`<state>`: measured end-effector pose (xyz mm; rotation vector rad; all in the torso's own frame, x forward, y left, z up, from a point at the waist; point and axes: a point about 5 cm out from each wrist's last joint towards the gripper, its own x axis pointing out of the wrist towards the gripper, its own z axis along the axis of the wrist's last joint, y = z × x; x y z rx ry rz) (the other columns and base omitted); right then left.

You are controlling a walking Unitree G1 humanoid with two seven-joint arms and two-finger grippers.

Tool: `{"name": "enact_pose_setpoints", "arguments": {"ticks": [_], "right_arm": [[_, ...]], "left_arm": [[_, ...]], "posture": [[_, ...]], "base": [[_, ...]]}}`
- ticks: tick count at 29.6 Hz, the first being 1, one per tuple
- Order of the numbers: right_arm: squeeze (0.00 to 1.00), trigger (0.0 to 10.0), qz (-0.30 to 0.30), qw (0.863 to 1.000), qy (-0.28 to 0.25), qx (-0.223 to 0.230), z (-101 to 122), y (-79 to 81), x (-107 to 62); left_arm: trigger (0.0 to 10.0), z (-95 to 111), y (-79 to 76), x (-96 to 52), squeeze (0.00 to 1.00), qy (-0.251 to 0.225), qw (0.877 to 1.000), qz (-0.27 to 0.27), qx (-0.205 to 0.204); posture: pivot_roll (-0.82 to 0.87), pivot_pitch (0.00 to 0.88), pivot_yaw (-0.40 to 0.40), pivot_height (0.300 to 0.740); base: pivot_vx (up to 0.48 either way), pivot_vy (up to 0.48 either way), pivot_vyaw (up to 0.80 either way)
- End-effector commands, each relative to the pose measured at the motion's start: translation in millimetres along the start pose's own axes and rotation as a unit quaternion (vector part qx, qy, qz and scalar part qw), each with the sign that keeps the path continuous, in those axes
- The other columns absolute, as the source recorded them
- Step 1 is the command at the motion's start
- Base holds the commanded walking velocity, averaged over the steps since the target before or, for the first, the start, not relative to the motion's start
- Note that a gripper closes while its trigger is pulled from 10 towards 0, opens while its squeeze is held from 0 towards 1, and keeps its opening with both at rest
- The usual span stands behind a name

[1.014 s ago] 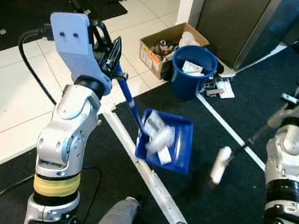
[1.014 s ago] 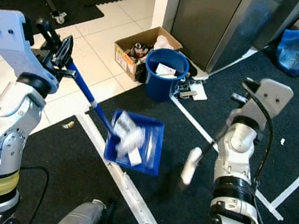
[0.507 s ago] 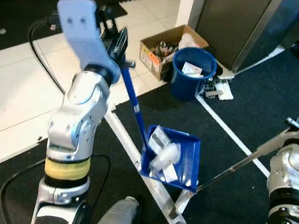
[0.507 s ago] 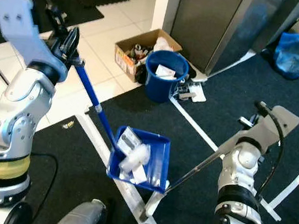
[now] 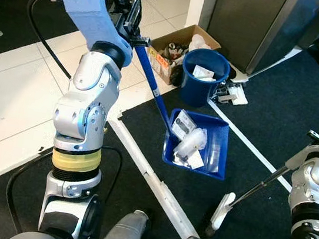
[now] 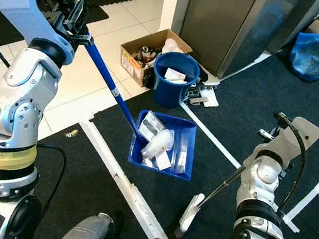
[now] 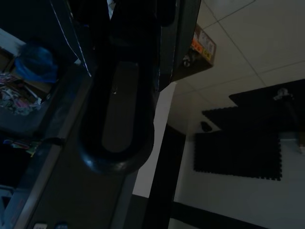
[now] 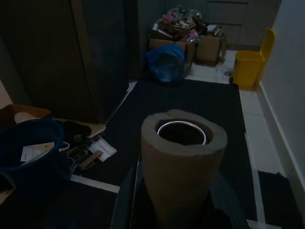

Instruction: Sweep floor

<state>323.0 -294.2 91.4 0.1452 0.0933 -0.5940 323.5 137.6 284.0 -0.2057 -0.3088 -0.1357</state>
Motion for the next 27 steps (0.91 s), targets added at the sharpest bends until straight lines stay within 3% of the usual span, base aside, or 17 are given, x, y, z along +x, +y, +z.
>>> {"name": "enact_pose_setpoints", "arguments": {"ticks": [1, 7, 27], "right_arm": [[0.00, 10.0, 0.000, 1.000, -0.010, 0.008, 4.3, 1.0, 1.5], [0.00, 10.0, 0.010, 1.000, -0.010, 0.007, 3.5, 7.4, 1.0], [0.00, 10.0, 0.013, 1.000, -0.010, 0.007, 1.5, 6.9, 0.3]], "left_arm": [[10.0, 13.1, -3.1, 1.6, 0.00, -0.036, 0.999, -0.006, 0.000], [10.0, 12.9, -0.8, 2.0, 0.00, -0.039, 0.999, -0.001, 0.008], [10.0, 11.8, -1.0, 3.6, 0.00, -0.037, 0.999, -0.003, 0.008]], "posture": [[0.06, 0.070, -0.027, 0.740], [0.06, 0.067, -0.030, 0.740], [0.06, 0.075, -0.025, 0.740]], "base": [[0.000, 0.000, 0.00], [0.451, 0.000, 0.00], [0.476, 0.000, 0.00]]}}
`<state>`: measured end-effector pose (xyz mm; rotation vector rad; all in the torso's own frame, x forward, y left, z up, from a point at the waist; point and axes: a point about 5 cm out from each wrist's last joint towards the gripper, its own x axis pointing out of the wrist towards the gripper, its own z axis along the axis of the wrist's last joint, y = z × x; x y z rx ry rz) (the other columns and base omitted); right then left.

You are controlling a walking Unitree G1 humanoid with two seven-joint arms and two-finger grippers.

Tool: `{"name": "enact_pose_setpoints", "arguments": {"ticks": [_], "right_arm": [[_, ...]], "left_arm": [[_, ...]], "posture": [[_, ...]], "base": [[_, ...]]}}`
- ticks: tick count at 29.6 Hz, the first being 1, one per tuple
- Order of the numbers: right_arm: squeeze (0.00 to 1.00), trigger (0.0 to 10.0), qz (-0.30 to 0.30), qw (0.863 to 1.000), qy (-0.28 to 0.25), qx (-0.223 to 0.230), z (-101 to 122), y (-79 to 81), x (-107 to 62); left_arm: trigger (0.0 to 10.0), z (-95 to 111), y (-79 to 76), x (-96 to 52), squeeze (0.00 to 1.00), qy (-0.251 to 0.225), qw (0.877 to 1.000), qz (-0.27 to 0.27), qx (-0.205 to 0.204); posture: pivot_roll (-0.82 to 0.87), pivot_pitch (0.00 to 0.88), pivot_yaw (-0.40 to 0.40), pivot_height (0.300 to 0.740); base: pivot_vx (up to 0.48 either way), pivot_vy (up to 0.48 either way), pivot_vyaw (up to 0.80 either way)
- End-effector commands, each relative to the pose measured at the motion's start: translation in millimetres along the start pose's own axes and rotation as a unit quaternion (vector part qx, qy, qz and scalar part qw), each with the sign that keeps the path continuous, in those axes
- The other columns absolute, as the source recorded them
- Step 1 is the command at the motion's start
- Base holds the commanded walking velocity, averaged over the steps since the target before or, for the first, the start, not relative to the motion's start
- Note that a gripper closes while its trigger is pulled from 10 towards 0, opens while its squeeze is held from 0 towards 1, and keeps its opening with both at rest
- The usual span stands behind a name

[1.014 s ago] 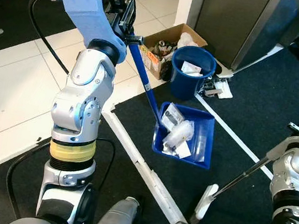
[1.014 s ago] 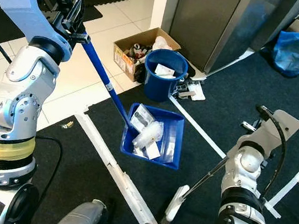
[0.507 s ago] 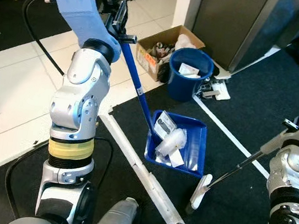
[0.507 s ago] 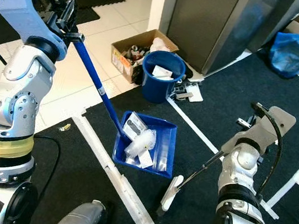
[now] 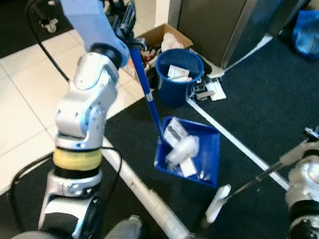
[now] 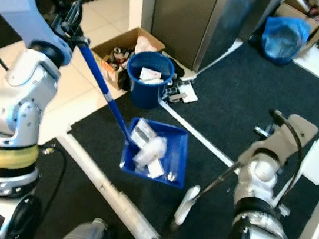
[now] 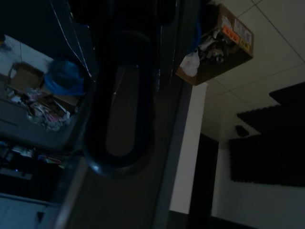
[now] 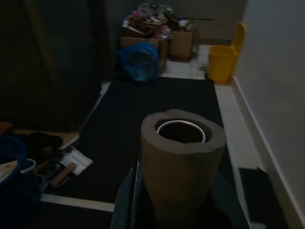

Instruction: Sweep floor

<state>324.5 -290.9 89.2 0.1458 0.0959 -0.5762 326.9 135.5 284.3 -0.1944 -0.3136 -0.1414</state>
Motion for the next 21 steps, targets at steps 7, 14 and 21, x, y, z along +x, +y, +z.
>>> {"name": "enact_pose_setpoints", "arguments": {"ticks": [7, 14, 21], "right_arm": [[0.00, 10.0, 0.003, 1.000, -0.012, 0.008, 3.3, 3.1, 0.3], [0.00, 10.0, -0.005, 1.000, -0.009, 0.014, 1.0, -0.7, -0.3], [0.00, 10.0, -0.013, 1.000, -0.005, 0.023, -0.2, -2.6, -0.4]], "left_arm": [[10.0, 11.7, 0.1, 0.6, 0.00, -0.033, 0.999, 0.000, 0.004], [10.0, 10.9, -1.6, 1.7, 0.00, -0.032, 0.999, -0.005, 0.003], [10.0, 11.3, -2.2, 2.6, 0.00, -0.032, 0.999, -0.008, 0.002]], "posture": [[0.06, 0.078, -0.022, 0.740], [0.05, 0.082, -0.018, 0.740], [0.05, 0.083, -0.016, 0.740]], "base": [[0.472, 0.000, 0.00], [0.472, 0.000, 0.00], [0.472, 0.000, -0.46]]}}
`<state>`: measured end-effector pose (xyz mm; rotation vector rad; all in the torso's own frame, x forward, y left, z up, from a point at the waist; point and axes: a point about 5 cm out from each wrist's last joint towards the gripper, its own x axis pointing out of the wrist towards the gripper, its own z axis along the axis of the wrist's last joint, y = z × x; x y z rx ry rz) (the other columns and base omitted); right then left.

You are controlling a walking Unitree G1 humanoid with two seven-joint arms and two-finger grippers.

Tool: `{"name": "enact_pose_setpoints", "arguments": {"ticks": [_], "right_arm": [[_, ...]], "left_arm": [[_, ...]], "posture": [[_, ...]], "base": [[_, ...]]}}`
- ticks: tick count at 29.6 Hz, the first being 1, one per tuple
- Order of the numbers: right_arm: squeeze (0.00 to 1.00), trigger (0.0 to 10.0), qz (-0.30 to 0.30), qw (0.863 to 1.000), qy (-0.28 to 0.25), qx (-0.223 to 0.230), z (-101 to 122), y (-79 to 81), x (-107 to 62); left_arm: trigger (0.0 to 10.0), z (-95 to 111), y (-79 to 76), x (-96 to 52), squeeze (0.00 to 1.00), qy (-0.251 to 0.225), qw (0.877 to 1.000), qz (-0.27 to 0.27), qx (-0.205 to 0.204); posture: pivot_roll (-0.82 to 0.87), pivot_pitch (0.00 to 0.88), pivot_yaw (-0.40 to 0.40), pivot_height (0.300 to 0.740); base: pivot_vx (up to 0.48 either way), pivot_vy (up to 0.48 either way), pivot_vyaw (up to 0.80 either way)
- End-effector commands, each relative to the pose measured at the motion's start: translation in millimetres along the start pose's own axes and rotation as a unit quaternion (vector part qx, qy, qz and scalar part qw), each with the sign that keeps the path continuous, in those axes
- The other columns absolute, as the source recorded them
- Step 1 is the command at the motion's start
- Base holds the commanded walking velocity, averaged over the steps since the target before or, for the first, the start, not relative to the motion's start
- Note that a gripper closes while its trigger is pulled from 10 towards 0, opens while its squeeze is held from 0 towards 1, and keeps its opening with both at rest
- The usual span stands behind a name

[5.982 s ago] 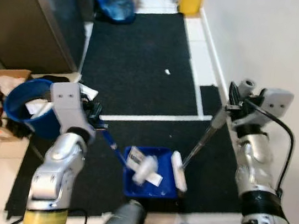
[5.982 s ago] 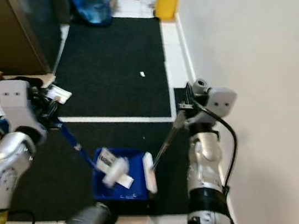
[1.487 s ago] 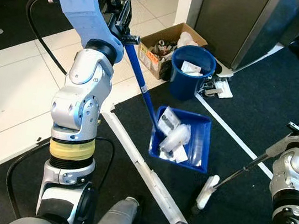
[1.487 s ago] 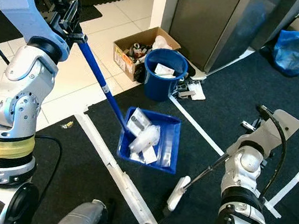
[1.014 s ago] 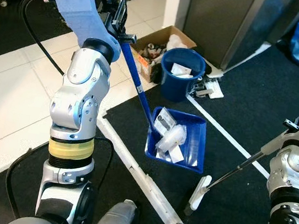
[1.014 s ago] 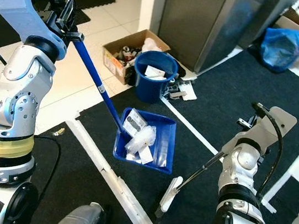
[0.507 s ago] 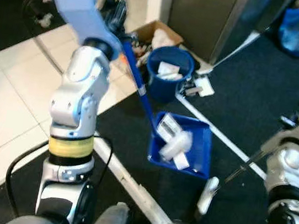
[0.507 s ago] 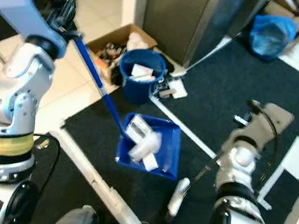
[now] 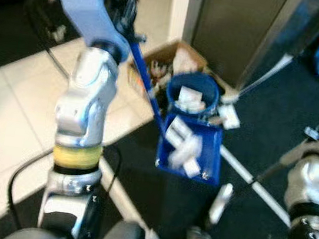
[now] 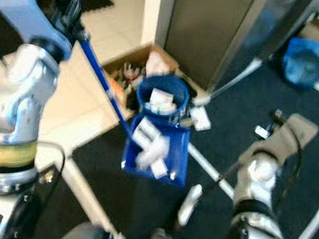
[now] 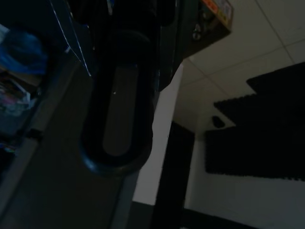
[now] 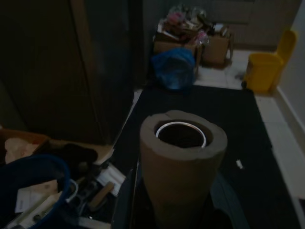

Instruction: Sweep floor

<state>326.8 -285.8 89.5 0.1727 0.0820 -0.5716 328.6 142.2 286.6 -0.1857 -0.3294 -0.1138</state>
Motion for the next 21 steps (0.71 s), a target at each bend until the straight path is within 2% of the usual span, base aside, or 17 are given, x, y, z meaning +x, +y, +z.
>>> {"name": "enact_pose_setpoints", "arguments": {"ticks": [1, 10, 21], "right_arm": [[0.00, 10.0, -0.016, 1.000, -0.003, 0.008, 0.4, -8.2, 0.4], [0.00, 10.0, -0.018, 1.000, -0.004, 0.007, 0.5, -9.0, 0.3], [0.00, 10.0, -0.021, 1.000, -0.005, 0.002, 0.2, -9.8, 0.1]], "left_arm": [[10.0, 8.4, -8.6, 1.0, 0.00, -0.024, 0.999, -0.021, -0.006], [10.0, 9.0, -9.6, 1.5, 0.00, -0.024, 0.999, -0.024, -0.007], [10.0, 14.7, -11.4, 3.8, 0.00, -0.035, 0.999, -0.032, -0.006]], "posture": [[0.05, 0.083, -0.016, 0.740], [0.05, 0.085, -0.015, 0.740], [0.05, 0.085, -0.017, 0.740]], "base": [[0.472, 0.000, -0.80], [0.472, 0.000, -0.63], [0.472, 0.000, 0.00]]}}
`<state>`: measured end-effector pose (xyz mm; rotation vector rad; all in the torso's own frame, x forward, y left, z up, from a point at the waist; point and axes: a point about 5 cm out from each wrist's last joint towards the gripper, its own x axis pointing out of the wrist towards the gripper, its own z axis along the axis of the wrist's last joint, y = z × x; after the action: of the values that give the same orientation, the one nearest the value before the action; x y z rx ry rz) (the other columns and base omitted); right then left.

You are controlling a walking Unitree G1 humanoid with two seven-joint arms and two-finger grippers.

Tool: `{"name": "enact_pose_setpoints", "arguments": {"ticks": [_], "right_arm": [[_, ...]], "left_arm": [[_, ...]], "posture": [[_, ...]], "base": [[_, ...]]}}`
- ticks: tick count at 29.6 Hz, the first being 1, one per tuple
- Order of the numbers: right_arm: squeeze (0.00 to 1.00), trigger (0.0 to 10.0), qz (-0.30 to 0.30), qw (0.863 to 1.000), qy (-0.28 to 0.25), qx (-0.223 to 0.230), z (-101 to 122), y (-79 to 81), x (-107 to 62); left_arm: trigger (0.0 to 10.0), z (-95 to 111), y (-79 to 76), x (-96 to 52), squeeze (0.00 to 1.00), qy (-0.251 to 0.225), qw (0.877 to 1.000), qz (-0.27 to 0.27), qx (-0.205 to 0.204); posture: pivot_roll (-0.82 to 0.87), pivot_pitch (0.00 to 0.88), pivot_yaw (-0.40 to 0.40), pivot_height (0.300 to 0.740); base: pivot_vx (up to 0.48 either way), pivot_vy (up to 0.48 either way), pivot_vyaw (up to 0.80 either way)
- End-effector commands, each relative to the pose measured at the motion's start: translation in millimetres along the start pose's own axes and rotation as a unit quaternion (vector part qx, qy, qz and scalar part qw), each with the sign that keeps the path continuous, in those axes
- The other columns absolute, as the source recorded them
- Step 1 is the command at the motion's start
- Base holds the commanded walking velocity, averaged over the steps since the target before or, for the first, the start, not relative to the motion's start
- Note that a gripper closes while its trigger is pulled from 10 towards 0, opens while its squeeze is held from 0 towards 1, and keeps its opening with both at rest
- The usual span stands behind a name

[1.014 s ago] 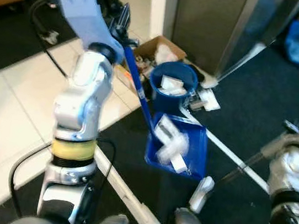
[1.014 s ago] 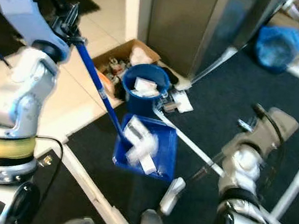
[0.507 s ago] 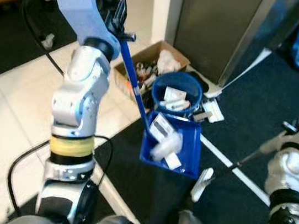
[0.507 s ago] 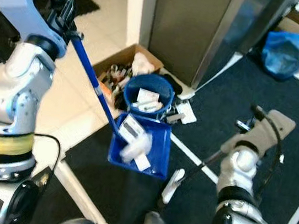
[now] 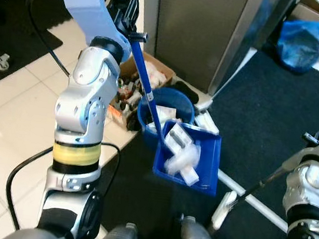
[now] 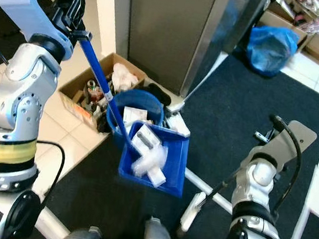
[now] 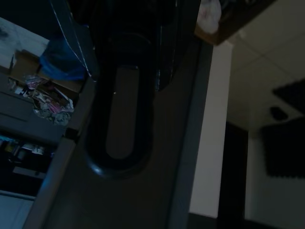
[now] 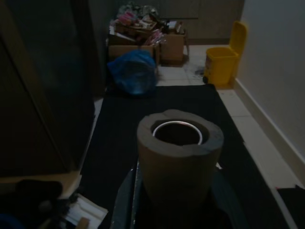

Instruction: Sweep floor

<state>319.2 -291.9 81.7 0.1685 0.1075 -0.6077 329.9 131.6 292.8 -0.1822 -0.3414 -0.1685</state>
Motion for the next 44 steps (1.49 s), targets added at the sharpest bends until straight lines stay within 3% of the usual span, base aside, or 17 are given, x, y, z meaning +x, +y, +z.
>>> {"name": "enact_pose_setpoints", "arguments": {"ticks": [1, 13, 23, 31, 42, 44], "right_arm": [[0.00, 10.0, -0.001, 1.000, -0.014, 0.007, 7, 0.7, 2.2], [0.00, 10.0, 0.001, 1.000, -0.013, 0.006, 6, 2.6, 1.8], [0.00, 10.0, 0.001, 1.000, -0.012, 0.008, 6, 3.2, 1.9], [0.00, 10.0, 0.001, 1.000, -0.013, 0.011, 6, 3.6, 2.0], [0.00, 10.0, -0.002, 1.000, -0.016, 0.007, 7, 3.2, 2.0], [0.00, 10.0, -0.001, 1.000, -0.016, 0.008, 7, 4.5, 1.7]], "left_arm": [[10.0, 13, -0.8, 0.6, 0.00, -0.036, 0.999, -0.007, 0.002], [10.0, 35, -12.4, 7.0, 0.00, -0.077, 0.996, -0.050, 0.018], [10.0, 41, -0.1, 17.5, 0.00, -0.089, 0.994, -0.040, 0.055], [10.0, 38, -2.5, 20.0, 0.00, -0.081, 0.994, -0.052, 0.054], [10.0, 35, -11.1, 21.9, 0.00, -0.079, 0.990, -0.092, 0.067], [10.0, 34, -12.3, 24.1, 0.00, -0.085, 0.987, -0.101, 0.088]], "posture": [[0.05, 0.085, -0.017, 0.740], [0.05, 0.087, -0.016, 0.740], [0.06, 0.082, -0.016, 0.740], [0.05, 0.079, -0.013, 0.740], [0.05, 0.074, -0.007, 0.740], [0.05, 0.076, -0.005, 0.740]], "base": [[0.472, 0.000, 0.00], [0.470, 0.000, 0.00], [0.469, 0.000, 0.00], [0.452, 0.000, 0.00], [0.000, 0.000, 0.00], [0.000, 0.000, 0.00]]}}
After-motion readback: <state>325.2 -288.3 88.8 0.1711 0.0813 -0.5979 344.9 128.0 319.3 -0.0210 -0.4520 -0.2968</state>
